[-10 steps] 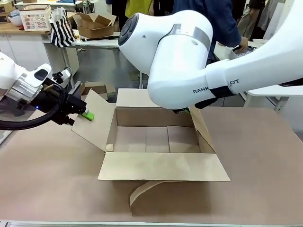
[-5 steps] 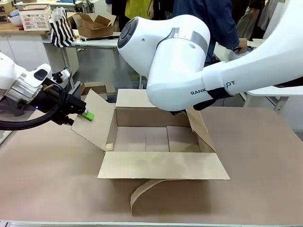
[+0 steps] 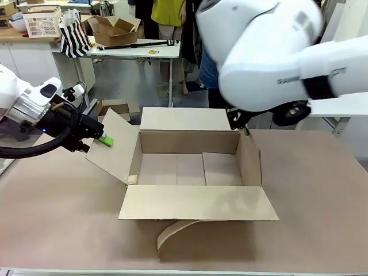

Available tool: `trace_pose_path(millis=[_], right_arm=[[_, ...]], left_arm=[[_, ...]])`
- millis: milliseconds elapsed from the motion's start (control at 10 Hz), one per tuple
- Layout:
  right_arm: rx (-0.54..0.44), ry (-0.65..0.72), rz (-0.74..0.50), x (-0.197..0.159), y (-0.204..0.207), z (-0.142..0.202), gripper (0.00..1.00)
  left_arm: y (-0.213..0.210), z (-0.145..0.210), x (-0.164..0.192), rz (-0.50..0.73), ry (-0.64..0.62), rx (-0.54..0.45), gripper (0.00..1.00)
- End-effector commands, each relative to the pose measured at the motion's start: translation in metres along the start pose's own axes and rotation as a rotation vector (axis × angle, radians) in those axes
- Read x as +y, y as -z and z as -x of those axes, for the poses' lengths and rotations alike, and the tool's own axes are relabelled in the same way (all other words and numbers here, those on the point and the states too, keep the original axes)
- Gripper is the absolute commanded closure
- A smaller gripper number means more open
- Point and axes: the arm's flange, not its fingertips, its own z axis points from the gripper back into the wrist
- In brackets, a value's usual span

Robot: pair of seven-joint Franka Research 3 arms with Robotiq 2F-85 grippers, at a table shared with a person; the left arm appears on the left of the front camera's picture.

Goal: Pack the gift set into the box.
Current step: Place both hands on the side flaps of the Package Box and spread them outward.

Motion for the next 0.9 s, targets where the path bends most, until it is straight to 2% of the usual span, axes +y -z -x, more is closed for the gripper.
trace_pose_path(millis=[0, 400, 500, 600, 700, 800], right_arm=[[0.032, 0.036, -0.241, -0.043, 0.036, 0.013, 0.0], [0.088, 0.179, -0.643, -0.118, 0.111, 0.017, 0.0], [0.101, 0.219, -0.692, -0.132, 0.134, 0.017, 0.0], [0.1, 0.26, -0.792, -0.143, 0.158, 0.016, 0.0], [0.036, 0.261, -0.843, -0.146, 0.173, 0.021, 0.0], [0.095, 0.264, -0.68, -0.138, 0.132, 0.006, 0.0]], left_arm=[[-0.002, 0.002, 0.0, 0.011, 0.015, 0.001, 0.0], [-0.002, 0.002, 0.0, 0.011, 0.015, 0.001, 0.0], [-0.002, 0.002, 0.0, 0.011, 0.015, 0.001, 0.0], [-0.002, 0.002, 0.0, 0.011, 0.015, 0.001, 0.0], [-0.002, 0.002, 0.0, 0.011, 0.015, 0.001, 0.0], [-0.002, 0.002, 0.0, 0.011, 0.015, 0.001, 0.0]])
